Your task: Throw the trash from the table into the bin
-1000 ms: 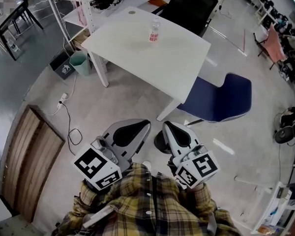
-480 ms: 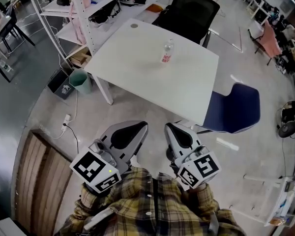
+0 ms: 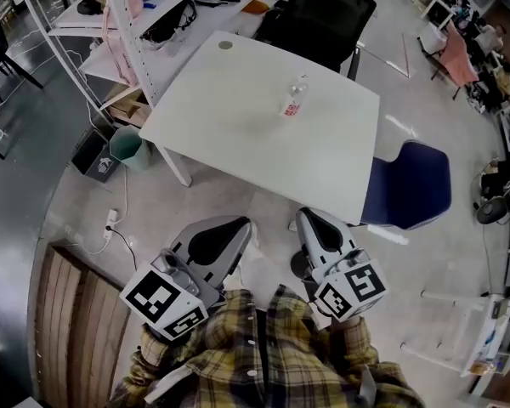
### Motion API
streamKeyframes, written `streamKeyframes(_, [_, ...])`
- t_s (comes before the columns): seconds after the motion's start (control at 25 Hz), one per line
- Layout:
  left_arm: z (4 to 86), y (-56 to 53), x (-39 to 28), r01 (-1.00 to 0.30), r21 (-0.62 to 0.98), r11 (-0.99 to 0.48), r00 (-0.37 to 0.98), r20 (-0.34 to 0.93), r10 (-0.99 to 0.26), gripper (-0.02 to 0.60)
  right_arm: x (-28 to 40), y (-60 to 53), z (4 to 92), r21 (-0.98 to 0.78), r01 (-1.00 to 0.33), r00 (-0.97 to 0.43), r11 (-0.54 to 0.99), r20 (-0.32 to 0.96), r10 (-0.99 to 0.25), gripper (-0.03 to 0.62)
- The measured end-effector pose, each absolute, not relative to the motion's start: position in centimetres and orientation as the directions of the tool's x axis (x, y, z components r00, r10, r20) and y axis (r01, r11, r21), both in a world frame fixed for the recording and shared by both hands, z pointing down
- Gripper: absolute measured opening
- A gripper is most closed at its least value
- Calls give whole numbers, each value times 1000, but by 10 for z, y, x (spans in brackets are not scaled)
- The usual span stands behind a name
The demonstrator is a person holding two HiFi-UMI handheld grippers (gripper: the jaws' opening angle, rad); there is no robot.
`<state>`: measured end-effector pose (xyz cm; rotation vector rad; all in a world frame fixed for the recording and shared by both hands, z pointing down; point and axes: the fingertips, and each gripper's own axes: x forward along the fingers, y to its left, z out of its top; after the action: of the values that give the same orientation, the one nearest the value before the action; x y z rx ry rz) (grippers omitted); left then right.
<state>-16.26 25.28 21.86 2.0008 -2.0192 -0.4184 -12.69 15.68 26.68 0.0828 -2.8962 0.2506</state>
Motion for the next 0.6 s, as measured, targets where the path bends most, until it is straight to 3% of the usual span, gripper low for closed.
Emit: streamKeyframes(0.6, [216,167,-296,-930,368,-23,21,-10,-1000,11,-259,63,276,-179,-121,-968,976,237,-77,-2])
